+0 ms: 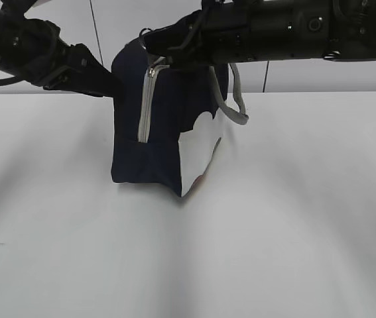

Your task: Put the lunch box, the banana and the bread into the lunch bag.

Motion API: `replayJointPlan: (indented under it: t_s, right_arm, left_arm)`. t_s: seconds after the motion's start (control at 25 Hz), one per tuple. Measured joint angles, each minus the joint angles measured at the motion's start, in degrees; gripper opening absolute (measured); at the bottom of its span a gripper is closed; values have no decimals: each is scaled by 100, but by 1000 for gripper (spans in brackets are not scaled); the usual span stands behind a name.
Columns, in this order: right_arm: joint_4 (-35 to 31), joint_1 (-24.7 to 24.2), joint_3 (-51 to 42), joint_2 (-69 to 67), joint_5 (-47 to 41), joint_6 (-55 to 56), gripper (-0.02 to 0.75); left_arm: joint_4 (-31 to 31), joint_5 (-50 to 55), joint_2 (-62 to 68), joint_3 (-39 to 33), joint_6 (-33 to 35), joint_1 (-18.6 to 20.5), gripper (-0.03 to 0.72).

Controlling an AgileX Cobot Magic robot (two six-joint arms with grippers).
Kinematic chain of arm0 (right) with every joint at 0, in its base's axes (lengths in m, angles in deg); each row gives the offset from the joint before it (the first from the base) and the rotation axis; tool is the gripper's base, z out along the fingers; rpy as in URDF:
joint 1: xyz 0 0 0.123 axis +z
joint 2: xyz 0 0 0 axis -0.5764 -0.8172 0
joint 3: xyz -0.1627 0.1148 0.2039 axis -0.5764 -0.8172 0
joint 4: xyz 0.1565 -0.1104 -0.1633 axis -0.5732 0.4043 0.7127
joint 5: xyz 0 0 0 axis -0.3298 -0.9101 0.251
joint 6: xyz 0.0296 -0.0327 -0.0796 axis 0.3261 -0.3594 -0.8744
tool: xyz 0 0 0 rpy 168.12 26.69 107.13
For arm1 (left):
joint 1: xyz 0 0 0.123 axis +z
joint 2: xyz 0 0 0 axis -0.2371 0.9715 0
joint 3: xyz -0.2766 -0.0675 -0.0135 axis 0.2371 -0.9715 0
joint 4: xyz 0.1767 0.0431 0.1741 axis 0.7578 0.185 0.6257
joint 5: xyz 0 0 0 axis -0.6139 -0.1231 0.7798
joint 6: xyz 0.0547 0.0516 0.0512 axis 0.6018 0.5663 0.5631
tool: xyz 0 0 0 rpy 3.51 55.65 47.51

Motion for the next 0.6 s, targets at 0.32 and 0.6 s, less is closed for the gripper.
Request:
replayJointPlan:
  t_s: [0.32,0.6]
  right_arm:
    - [63,0,0,1,33,118,6]
    - [86,0,0,1,58,167,6]
  left_arm:
    - [-590,-324,285,0,864,0,308]
    - [-966,-361,422,0,1076,0,217]
